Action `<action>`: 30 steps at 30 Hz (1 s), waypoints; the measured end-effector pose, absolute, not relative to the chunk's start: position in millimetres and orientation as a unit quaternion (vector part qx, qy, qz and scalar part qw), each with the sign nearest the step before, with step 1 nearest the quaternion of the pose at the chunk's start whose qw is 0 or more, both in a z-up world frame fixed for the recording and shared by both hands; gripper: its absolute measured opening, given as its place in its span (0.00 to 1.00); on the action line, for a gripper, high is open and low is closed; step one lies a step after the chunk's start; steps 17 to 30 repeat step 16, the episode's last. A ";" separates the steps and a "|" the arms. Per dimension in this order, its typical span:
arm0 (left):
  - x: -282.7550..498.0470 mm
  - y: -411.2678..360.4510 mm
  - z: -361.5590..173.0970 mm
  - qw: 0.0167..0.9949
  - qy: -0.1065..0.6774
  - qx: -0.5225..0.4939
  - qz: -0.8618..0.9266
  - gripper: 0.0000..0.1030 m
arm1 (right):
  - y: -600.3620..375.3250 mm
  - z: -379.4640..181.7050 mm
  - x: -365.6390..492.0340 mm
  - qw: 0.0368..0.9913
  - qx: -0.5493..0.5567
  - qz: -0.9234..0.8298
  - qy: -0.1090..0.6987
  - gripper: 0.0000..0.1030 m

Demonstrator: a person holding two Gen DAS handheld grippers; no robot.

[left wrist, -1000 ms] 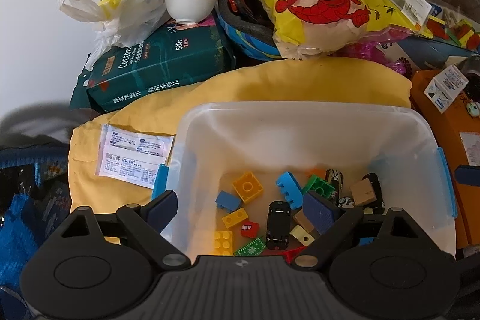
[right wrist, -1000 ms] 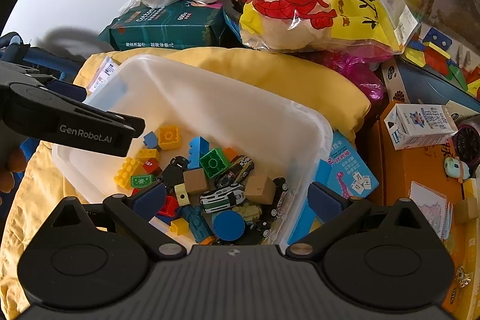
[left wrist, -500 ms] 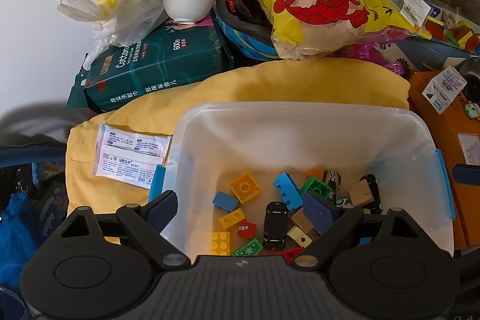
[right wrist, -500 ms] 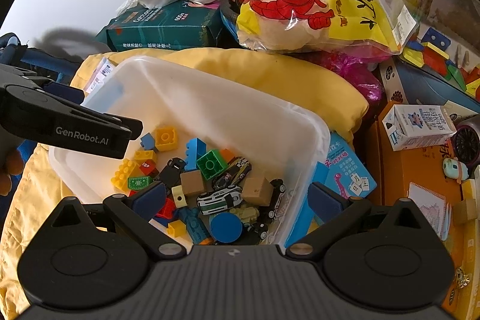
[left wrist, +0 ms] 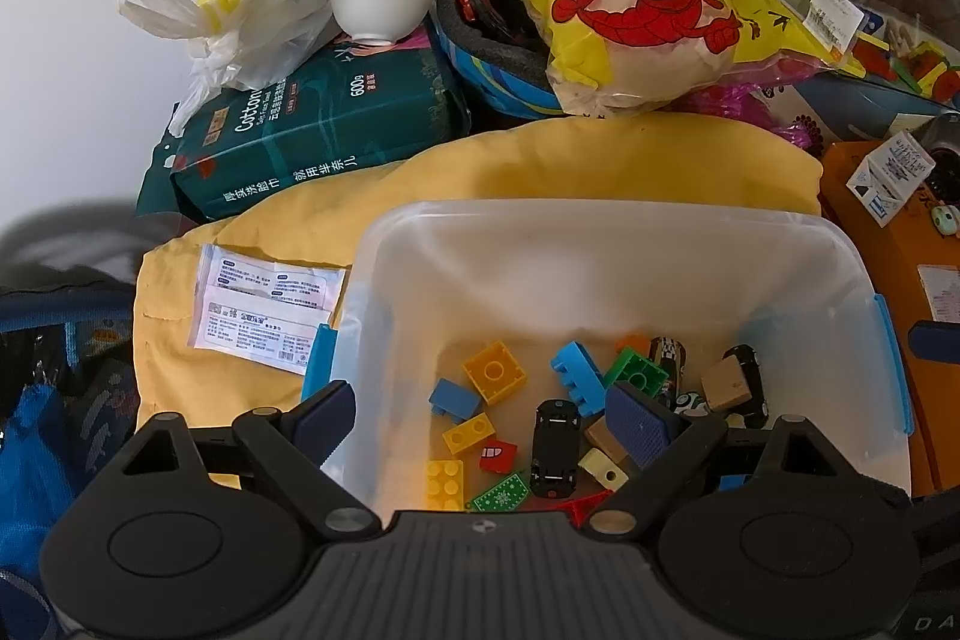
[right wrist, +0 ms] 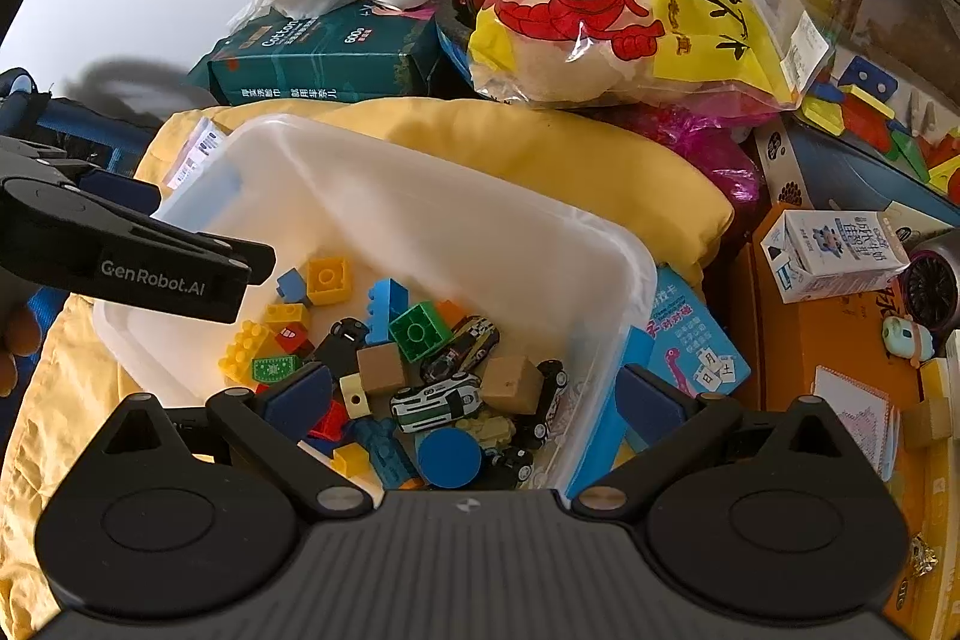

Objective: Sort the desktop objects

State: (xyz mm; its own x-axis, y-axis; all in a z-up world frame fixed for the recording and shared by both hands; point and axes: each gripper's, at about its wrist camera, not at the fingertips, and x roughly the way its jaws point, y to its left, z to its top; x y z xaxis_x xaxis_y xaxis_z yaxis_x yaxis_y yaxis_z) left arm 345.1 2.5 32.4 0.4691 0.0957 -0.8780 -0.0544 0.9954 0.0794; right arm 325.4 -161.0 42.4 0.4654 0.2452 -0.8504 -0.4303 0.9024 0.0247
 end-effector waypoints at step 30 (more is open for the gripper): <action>339.9 1.3 43.3 0.875 0.482 0.015 0.044 0.89 | -160.7 42.0 321.5 0.850 -0.094 0.195 0.480 1.00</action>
